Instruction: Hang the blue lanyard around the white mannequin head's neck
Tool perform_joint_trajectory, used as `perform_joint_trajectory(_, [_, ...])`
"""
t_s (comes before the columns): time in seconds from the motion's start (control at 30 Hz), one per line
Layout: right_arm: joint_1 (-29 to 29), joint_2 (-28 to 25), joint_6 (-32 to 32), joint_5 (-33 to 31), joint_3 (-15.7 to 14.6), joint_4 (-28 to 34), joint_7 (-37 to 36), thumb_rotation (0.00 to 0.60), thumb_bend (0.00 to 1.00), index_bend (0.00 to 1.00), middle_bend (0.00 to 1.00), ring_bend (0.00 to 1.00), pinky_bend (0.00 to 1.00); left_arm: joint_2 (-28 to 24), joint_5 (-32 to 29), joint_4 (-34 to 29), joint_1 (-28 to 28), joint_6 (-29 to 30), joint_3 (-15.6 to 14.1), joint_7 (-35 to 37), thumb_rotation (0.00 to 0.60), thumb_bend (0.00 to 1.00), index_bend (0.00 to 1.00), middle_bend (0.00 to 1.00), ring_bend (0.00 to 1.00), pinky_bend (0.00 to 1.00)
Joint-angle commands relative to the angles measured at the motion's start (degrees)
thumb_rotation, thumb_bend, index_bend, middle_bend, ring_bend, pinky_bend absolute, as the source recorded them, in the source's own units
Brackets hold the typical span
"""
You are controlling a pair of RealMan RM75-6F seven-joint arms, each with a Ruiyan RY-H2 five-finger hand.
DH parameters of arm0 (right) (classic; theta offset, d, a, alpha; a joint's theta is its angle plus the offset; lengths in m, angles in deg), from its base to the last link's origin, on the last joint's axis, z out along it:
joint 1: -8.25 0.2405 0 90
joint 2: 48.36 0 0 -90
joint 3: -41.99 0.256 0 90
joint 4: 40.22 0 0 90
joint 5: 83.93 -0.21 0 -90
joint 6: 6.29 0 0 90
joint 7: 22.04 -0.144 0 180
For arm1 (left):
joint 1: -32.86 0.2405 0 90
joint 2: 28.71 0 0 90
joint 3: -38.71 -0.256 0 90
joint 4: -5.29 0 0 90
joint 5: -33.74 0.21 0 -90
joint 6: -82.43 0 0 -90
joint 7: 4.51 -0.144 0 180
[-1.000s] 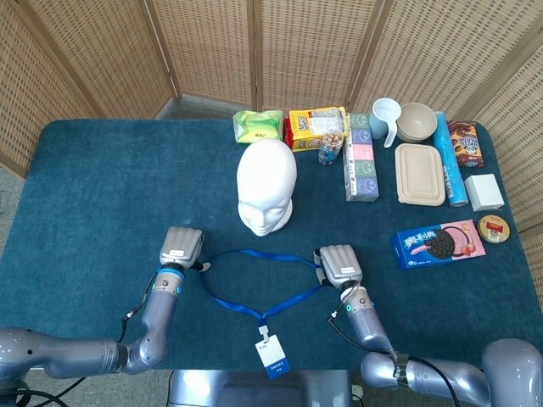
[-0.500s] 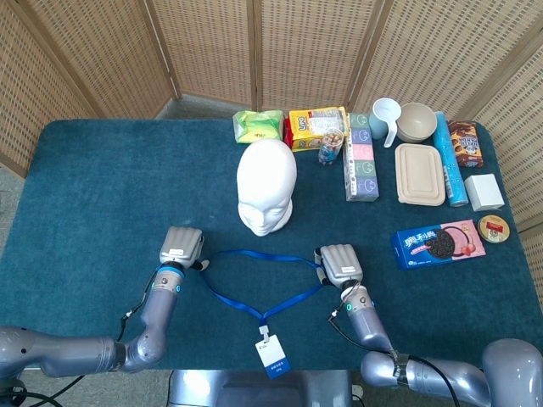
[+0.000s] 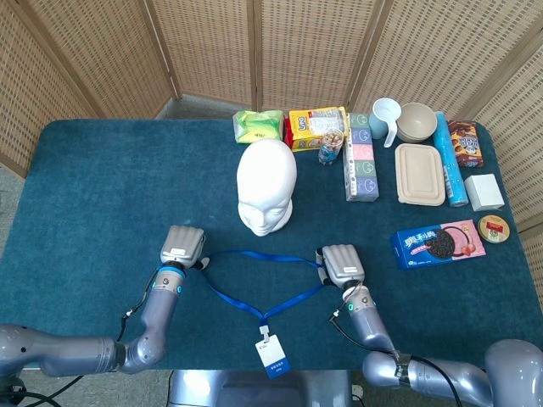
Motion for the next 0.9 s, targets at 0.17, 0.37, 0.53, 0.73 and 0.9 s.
perform_joint_trajectory(0.17, [0.0,-0.1,0.2,0.0,0.0,0.1,-0.2,0.6,0.56,0.65,1.0,1.0,1.0,0.2,-0.2,0.3,-0.2,0.2,0.2,-0.1,0.478,0.25,0.72,1.0,1.0,1.0])
perform_joint_trajectory(0.37, [-0.1,-0.3,0.4,-0.3,-0.1,0.2,-0.4,0.6,0.56,0.65,1.0,1.0,1.0,0.4,-0.9,0.6,-0.3,-0.1,0.5,0.2,0.475,0.21,0.72,1.0,1.0,1.0])
perform_joint_trajectory(0.53, [-0.1,-0.3,0.3,-0.2,-0.1,0.2,-0.4,0.6,0.56,0.65,1.0,1.0,1.0,0.7,-1.1,1.1,-0.5,-0.2,0.4,-0.1,0.476,0.21,0.72,1.0,1.0,1.0])
perform_joint_trajectory(0.73, [-0.1,-0.3,0.2,-0.2,-0.1,0.1,-0.5,0.6,0.56,0.65,1.0,1.0,1.0,0.8,-1.0,1.8,-0.7,-0.1,0.1,-0.4,0.478,0.27,0.72,1.0,1.0,1.0])
perform_joint_trajectory(0.9, [-0.2,-0.4,0.5,-0.4,0.0,0.0,-0.9,0.6,0.56,0.65,1.0,1.0,1.0,0.6,-2.0,1.9,-1.0,-0.4,-0.2,-1.7,0.477,0.31,0.68,1.0,1.0,1.0])
